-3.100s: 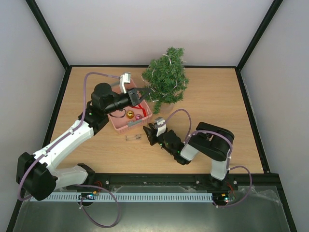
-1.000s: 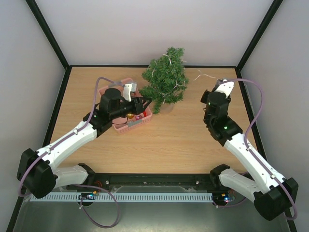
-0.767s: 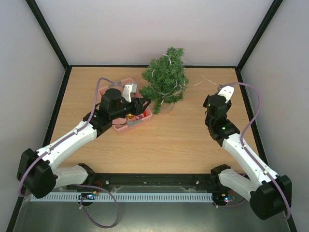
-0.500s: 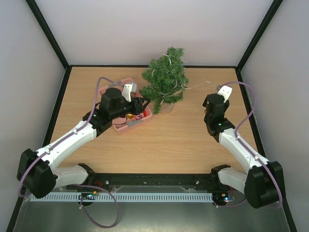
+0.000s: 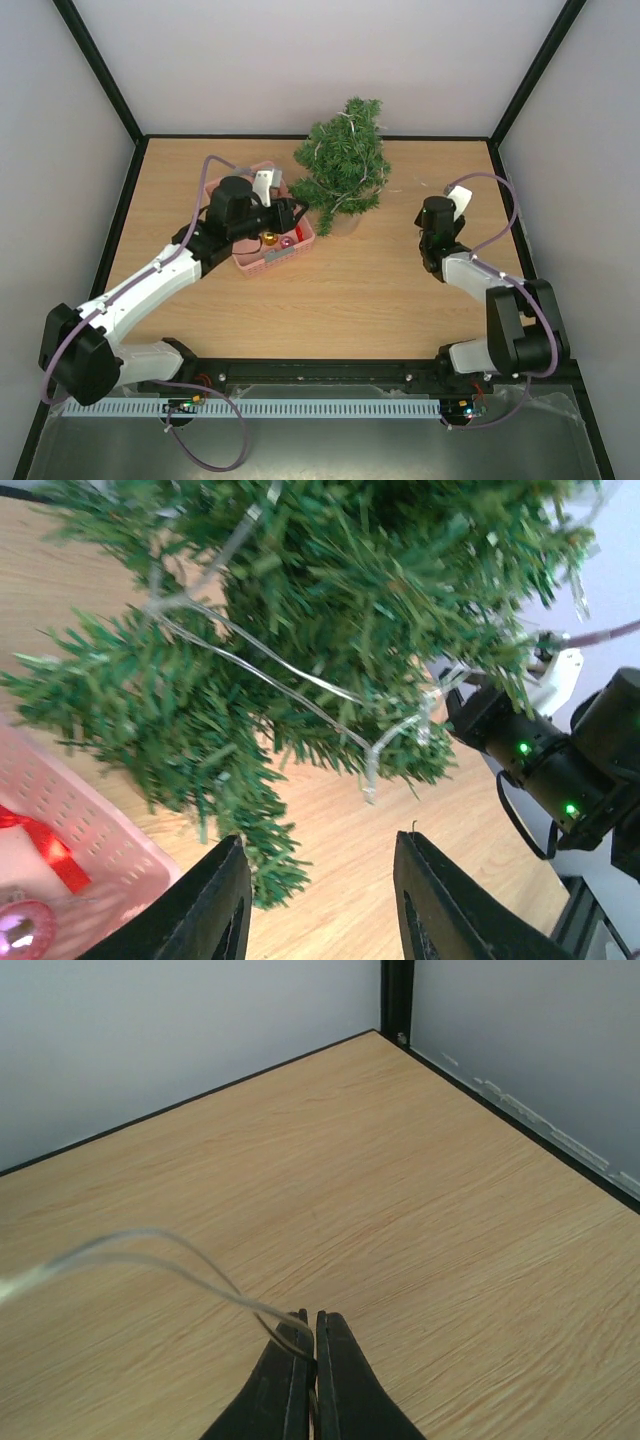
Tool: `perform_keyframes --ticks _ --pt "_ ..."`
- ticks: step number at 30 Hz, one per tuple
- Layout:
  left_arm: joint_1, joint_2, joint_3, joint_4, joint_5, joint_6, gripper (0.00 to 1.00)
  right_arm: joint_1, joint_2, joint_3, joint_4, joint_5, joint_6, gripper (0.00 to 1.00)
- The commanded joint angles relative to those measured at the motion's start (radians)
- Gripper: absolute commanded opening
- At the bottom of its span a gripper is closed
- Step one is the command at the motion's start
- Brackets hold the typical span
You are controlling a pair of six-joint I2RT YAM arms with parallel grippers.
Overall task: Decorate the small christmas tree
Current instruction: Wrap the decoration item around the Christmas tree.
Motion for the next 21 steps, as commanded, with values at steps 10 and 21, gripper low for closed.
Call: perform_keyframes --ticks 10,21 --pt "0.105 -0.003 0.055 -0.037 0.048 0.014 0.42 -0.040 0.078 -0.059 0.369 -0.066 -0.059 0.02" --pt "0.152 0.014 0.102 -0.056 0.060 0.037 0.44 -0.040 0.314 0.121 0.641 -0.232 -0.221 0.02"
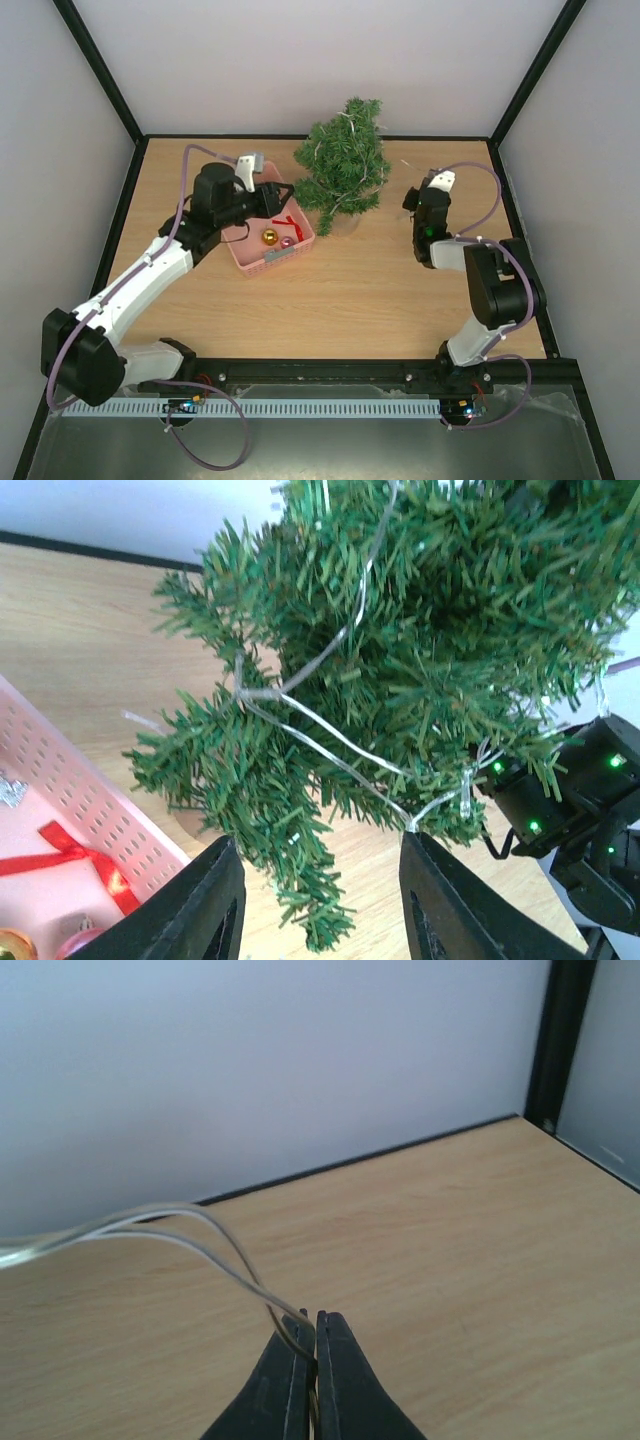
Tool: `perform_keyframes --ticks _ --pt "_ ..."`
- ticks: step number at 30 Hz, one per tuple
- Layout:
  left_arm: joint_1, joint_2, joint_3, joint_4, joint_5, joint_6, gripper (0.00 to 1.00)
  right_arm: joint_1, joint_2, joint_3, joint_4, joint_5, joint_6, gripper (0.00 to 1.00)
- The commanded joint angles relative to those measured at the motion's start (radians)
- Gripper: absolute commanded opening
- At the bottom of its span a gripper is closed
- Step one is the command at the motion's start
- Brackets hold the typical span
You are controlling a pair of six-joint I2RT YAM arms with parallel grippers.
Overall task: Decorate the small christmas tree
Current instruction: Wrap the decoration item around the Christmas tree.
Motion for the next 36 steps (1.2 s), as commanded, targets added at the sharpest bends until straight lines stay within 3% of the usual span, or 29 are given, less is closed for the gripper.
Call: perform_keyframes --ticks 1,6,12,15,19,23,27,33,36 --pt "0.039 0.019 0.057 -0.019 0.017 0.027 0.45 0.000 0.010 0.060 0.188 -0.069 -0.084 0.02" --pt "0.060 0.061 0.106 0.009 0.042 0.013 0.45 0.000 0.010 0.208 0.011 -0.127 -0.112 0.02" --pt "0.063 0.117 0.146 -0.007 0.080 0.037 0.44 -0.001 0.034 0.130 0.094 -0.193 -0.128 0.02" --pt "0.057 0.109 0.105 0.053 0.113 0.056 0.43 0.002 0.004 0.147 -0.070 -0.293 -0.104 0.02" --pt "0.023 0.095 0.084 0.031 0.049 0.096 0.43 0.005 -0.070 0.116 -0.263 -0.201 0.019 0.02" --pt "-0.036 0.102 0.070 0.001 -0.007 0.096 0.43 0.004 -0.075 0.111 -0.391 -0.195 0.012 0.03" --pt "-0.100 0.090 0.019 0.030 -0.091 0.067 0.43 0.004 -0.087 0.068 -0.383 -0.102 -0.009 0.02" --pt "-0.189 0.081 -0.063 0.163 -0.140 0.010 0.43 0.005 -0.067 0.104 -0.508 -0.112 0.032 0.03" --pt "-0.231 0.076 -0.089 0.180 -0.195 0.019 0.44 0.005 -0.100 0.062 -0.495 -0.120 0.096 0.04"
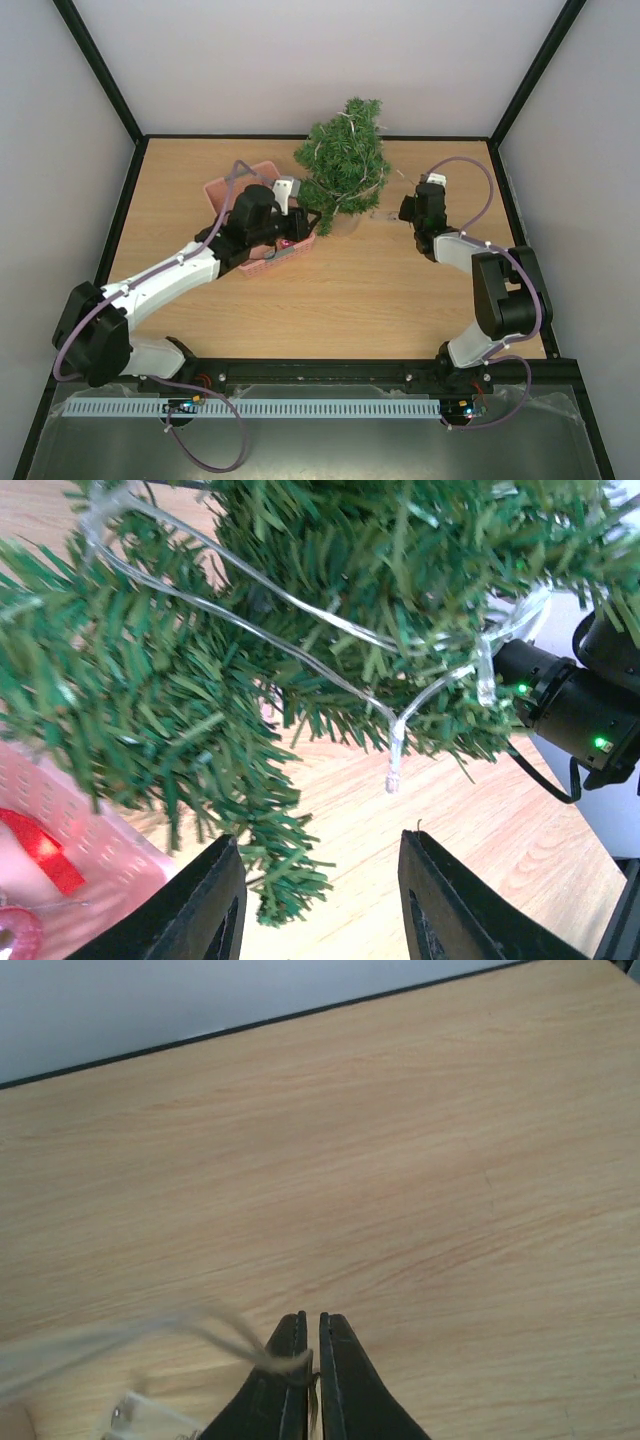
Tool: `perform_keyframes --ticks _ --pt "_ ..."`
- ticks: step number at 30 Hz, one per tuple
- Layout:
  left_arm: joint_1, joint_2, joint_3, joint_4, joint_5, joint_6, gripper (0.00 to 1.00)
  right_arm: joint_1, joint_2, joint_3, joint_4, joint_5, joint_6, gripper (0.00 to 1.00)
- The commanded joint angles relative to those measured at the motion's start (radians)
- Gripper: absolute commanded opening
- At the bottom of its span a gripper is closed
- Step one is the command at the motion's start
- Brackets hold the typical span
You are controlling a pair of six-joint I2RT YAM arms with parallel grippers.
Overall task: Decorate the small christmas tree
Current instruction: Wrap the decoration item around the Christmas tree.
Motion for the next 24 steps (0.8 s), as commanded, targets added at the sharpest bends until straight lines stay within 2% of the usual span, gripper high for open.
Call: perform_keyframes --ticks 1,3,5,6,11,18,24 --pt "-0.051 -0.027 -0.039 0.093 -0.099 -0.008 0.44 0.001 -0.041 -0.024 -0.054 -0.004 0.090 0.05" --pt "-0.052 -0.013 -0.038 0.101 -0.121 -0.010 0.45 0.002 -0.038 -0.013 -0.088 -0.037 0.147 0.14" --pt "-0.052 0.005 -0.003 0.082 -0.135 0.001 0.45 0.002 -0.038 0.001 -0.142 -0.099 0.206 0.27" --pt "-0.051 0.015 0.021 0.066 -0.139 0.000 0.45 0.001 -0.039 0.009 -0.177 -0.126 0.237 0.30" --pt "-0.045 0.060 0.128 -0.060 -0.132 0.000 0.45 0.002 -0.091 0.023 -0.372 -0.210 0.333 0.34" --pt "-0.037 0.040 0.114 -0.047 -0.149 -0.004 0.44 0.002 -0.231 -0.020 -0.562 -0.238 0.458 0.40" --pt "-0.027 0.040 0.115 -0.057 -0.129 0.003 0.44 0.002 -0.397 -0.116 -0.630 -0.291 0.503 0.43"
